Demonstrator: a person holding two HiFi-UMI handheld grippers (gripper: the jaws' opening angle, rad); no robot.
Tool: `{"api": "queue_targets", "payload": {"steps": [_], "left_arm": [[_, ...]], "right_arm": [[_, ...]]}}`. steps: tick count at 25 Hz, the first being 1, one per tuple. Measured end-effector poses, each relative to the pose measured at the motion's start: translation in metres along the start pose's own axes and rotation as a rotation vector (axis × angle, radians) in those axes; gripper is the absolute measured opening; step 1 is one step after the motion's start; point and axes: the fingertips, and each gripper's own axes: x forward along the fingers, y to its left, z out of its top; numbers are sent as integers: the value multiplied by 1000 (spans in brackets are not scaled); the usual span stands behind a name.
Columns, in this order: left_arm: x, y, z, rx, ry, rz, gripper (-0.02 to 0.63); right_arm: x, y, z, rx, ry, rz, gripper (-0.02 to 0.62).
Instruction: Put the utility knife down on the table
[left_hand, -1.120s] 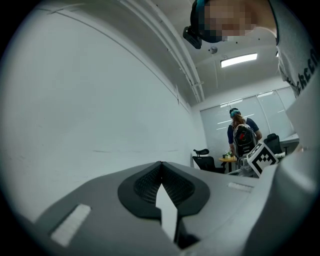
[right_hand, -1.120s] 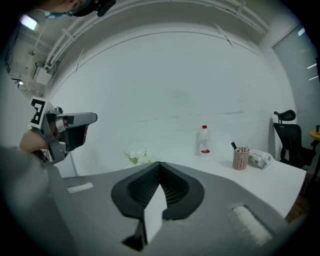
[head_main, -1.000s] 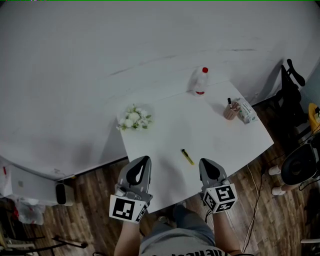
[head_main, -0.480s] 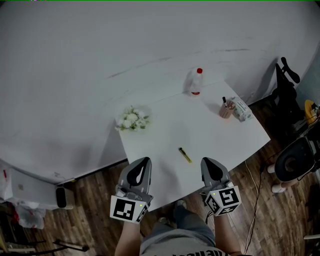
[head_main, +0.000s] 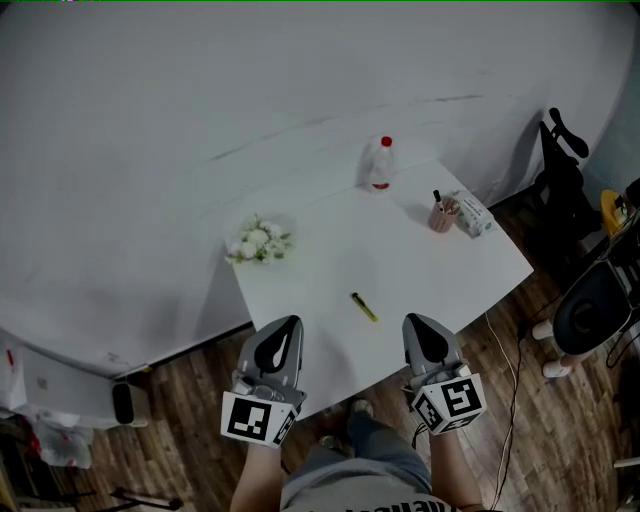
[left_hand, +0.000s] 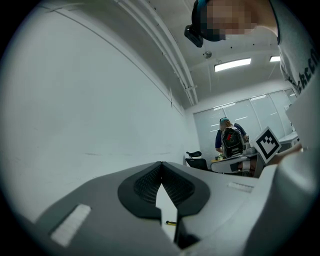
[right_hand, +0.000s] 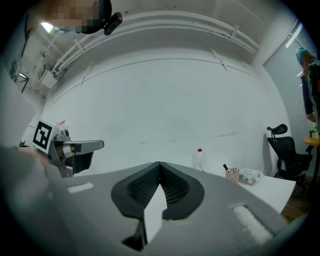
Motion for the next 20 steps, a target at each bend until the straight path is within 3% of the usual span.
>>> {"api": "queue_targets", "payload": {"steps": [20], "left_arm": [[-7,-4,7,3,-19,-30,9]], "right_arm": [[-14,17,27,-38,-55,-10,0]]}}
